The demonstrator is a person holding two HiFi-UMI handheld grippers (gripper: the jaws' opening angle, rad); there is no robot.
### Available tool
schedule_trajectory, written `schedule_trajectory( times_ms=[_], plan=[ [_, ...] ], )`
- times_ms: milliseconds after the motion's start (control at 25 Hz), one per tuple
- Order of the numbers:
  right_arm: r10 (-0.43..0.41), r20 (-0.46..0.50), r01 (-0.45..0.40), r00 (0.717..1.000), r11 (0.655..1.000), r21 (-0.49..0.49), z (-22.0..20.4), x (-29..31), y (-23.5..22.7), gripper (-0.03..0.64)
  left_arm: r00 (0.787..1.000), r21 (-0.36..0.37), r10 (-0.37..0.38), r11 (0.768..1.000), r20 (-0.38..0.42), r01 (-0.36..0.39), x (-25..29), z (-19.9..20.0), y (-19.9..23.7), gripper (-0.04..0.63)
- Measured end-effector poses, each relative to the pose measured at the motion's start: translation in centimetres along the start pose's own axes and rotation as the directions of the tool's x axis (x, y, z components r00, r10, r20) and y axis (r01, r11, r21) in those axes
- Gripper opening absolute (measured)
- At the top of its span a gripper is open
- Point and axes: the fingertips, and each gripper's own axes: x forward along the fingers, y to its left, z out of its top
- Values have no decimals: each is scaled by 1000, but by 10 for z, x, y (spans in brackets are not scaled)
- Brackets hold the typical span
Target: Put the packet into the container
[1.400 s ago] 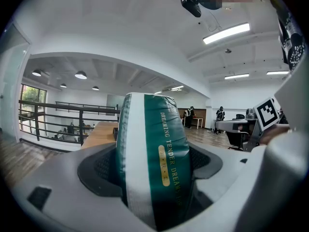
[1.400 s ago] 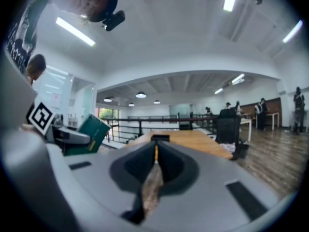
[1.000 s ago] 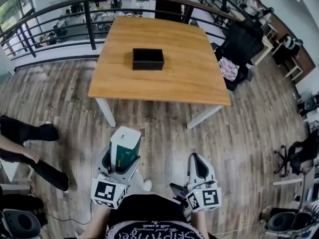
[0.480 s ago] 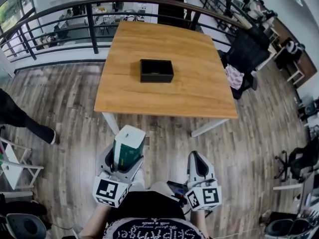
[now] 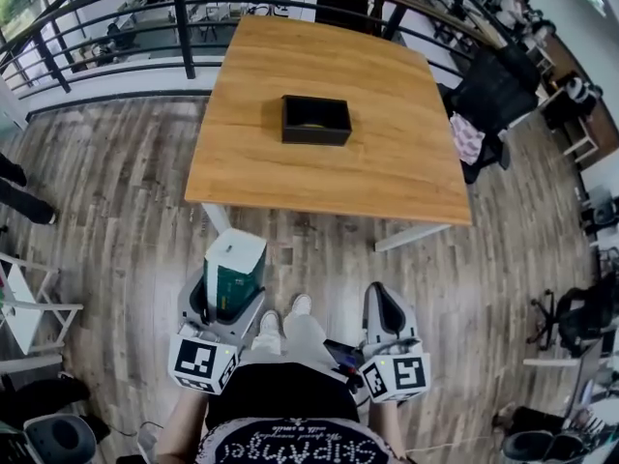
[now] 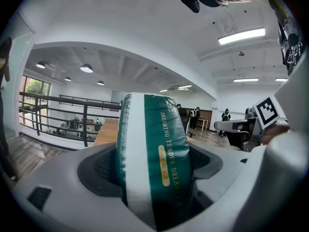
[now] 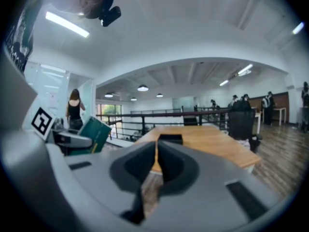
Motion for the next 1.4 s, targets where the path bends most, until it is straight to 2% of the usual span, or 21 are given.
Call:
schedule_trajectory(
  times_ms=[560, 960, 1400],
  plan=[
    [11, -55, -10, 998, 1000, 17, 2, 47, -41, 38, 999, -16, 21, 1000, -25, -22, 59, 10, 5, 396],
    [77, -3, -77, 997, 997, -16, 37, 113, -104, 38, 996, 6, 67, 998, 51, -67, 144, 53, -3, 396],
    [110, 5, -110, 994, 994, 2, 38, 142, -156, 38, 987, 4, 140, 990, 73, -140, 187, 66, -12, 396]
  ],
)
